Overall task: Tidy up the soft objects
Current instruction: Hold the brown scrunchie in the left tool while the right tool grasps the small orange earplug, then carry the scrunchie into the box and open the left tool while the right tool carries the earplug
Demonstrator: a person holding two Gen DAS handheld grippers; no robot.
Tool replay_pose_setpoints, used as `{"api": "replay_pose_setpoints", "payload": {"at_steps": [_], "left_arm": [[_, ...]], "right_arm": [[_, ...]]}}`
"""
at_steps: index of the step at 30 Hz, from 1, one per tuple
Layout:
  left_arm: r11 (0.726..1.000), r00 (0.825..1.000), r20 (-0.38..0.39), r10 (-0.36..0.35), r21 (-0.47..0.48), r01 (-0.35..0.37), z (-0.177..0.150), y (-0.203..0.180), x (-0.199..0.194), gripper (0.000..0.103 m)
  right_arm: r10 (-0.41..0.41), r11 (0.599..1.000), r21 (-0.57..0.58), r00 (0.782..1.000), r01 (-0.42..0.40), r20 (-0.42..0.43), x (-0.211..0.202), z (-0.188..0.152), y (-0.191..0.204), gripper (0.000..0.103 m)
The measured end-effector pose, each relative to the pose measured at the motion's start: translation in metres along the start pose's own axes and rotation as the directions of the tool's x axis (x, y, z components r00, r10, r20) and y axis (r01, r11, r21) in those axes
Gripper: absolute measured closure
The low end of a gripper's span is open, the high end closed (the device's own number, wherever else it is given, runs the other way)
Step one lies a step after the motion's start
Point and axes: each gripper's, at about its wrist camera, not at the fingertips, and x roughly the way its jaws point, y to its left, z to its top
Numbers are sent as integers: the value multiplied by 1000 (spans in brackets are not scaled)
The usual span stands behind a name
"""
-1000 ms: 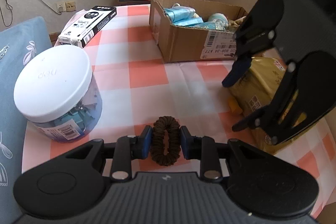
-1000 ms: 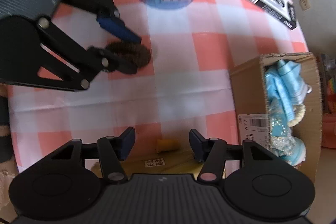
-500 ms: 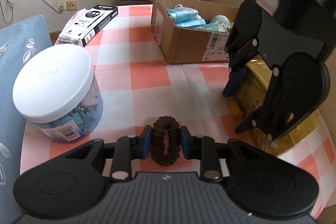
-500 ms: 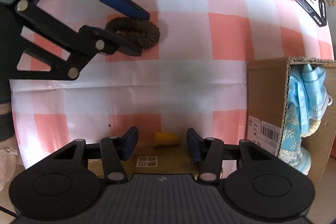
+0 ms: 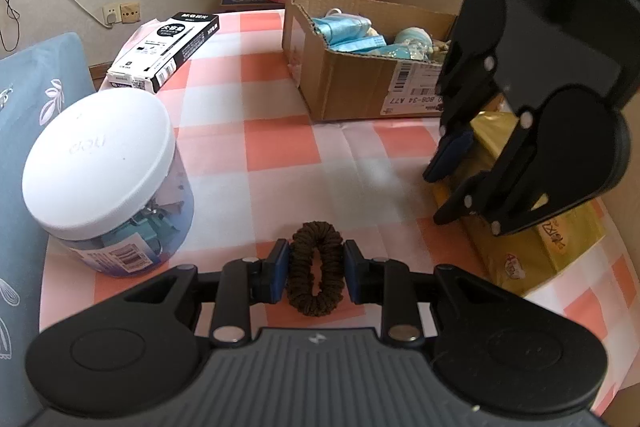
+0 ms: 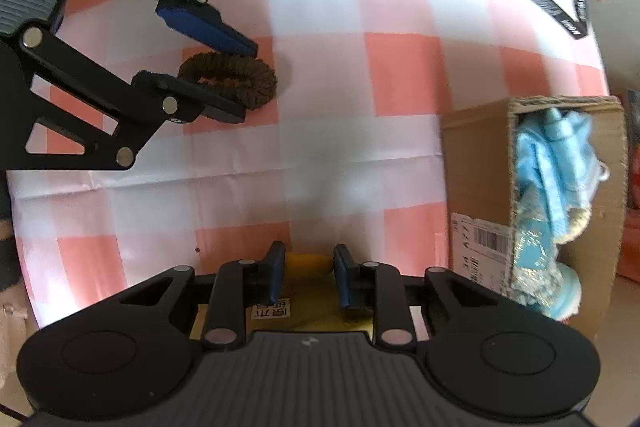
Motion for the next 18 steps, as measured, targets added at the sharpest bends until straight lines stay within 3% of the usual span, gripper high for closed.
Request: {"api": "replay_pose_setpoints", "payload": {"at_steps": [9,18], "left_arm": [[999,1000,-9,-8,50,9,4,-1,-7,76],[988,1000,11,-11,155,9,12,-8,-31,76]], "right_arm": [[-55,996,76,993,47,102,-42,-14,14,73],[-141,957,283,959,68,244,-69,-46,36,73]]}}
